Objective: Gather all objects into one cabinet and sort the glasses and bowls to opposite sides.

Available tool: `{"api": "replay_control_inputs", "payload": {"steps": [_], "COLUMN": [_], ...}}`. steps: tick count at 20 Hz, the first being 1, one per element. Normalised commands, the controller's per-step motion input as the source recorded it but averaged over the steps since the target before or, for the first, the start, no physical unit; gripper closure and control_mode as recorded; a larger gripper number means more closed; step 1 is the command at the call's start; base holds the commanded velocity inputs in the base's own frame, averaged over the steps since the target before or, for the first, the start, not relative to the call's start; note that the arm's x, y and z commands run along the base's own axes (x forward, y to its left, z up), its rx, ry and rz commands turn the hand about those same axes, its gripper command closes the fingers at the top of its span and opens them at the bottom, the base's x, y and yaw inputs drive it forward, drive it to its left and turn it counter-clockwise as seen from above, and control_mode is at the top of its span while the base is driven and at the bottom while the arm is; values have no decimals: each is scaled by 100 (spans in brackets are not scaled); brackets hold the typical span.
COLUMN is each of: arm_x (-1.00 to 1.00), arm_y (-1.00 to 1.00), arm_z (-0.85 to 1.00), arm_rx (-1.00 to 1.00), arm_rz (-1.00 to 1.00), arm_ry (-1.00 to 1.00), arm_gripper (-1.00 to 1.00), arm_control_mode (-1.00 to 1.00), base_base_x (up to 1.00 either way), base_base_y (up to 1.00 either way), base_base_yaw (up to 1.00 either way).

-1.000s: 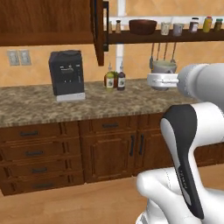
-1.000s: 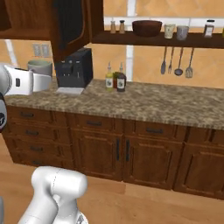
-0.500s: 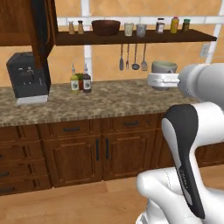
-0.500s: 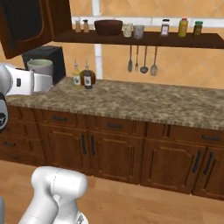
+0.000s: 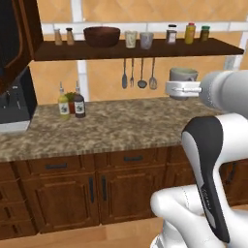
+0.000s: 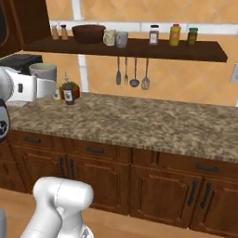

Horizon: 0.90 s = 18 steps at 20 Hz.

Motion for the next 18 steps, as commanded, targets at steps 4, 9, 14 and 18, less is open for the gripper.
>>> {"api": "replay_control_inputs", "payload": {"steps": [4,9,14,18], "arm_x": [0,0,0,0], "arm_y": [0,0,0,0], "arm_z": [0,0,0,0], "arm_rx": [0,0,0,0], "arm_rz": [0,0,0,0], "arm_ry": [0,0,0,0], "arm_gripper": [100,100,100,100], "arm_control_mode": [100,100,100,100], "base_base_x": [82,79,41,37], "base_base_y": [-47,-43,-55,-40], "base_base_yaw": [1,3,3,2]}}
